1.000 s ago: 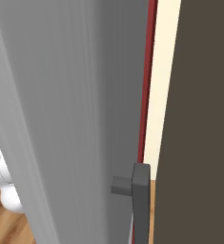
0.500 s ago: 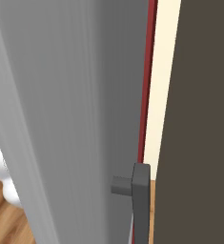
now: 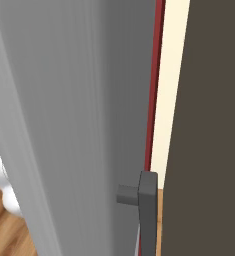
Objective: Take the cheese, shrimp, and mushroom from the fridge and place them on the plate on the dining counter to create an appetizer plate.
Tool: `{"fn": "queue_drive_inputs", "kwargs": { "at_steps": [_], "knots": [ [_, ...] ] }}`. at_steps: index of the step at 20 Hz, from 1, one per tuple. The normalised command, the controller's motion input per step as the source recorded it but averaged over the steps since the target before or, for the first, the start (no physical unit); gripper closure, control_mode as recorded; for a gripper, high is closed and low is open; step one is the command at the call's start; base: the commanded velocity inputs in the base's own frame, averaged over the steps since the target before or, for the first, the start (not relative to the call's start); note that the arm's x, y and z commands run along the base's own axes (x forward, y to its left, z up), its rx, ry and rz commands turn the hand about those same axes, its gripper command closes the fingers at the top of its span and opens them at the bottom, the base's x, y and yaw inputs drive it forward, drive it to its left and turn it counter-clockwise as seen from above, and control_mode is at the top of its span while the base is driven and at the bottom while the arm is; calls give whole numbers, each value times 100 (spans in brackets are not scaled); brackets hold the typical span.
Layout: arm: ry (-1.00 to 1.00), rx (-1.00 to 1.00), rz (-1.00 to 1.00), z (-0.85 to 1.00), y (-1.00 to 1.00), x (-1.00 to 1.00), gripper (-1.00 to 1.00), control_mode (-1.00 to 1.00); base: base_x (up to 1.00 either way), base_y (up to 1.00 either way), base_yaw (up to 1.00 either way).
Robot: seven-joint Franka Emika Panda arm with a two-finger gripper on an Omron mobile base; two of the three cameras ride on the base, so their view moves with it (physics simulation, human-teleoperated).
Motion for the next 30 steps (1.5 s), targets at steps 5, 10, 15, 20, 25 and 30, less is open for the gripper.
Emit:
{"fn": "queue_drive_inputs", "kwargs": {
  "at_steps": [5, 10, 15, 20, 25, 30],
  "knots": [
    [4, 7, -14, 0, 0, 10, -100, -100, 0, 0, 0],
    [7, 2, -10, -3, 4, 17, -100, -100, 0, 0, 0],
    [5, 0, -9, -3, 10, 26, -100, -100, 0, 0, 0],
    [3, 0, -6, -8, 10, 34, -100, -100, 0, 0, 0],
    [1, 0, -5, -10, 7, 35, -100, -100, 0, 0, 0],
    [0, 0, -4, -11, 6, 38, -100, -100, 0, 0, 0]
  ]
}}
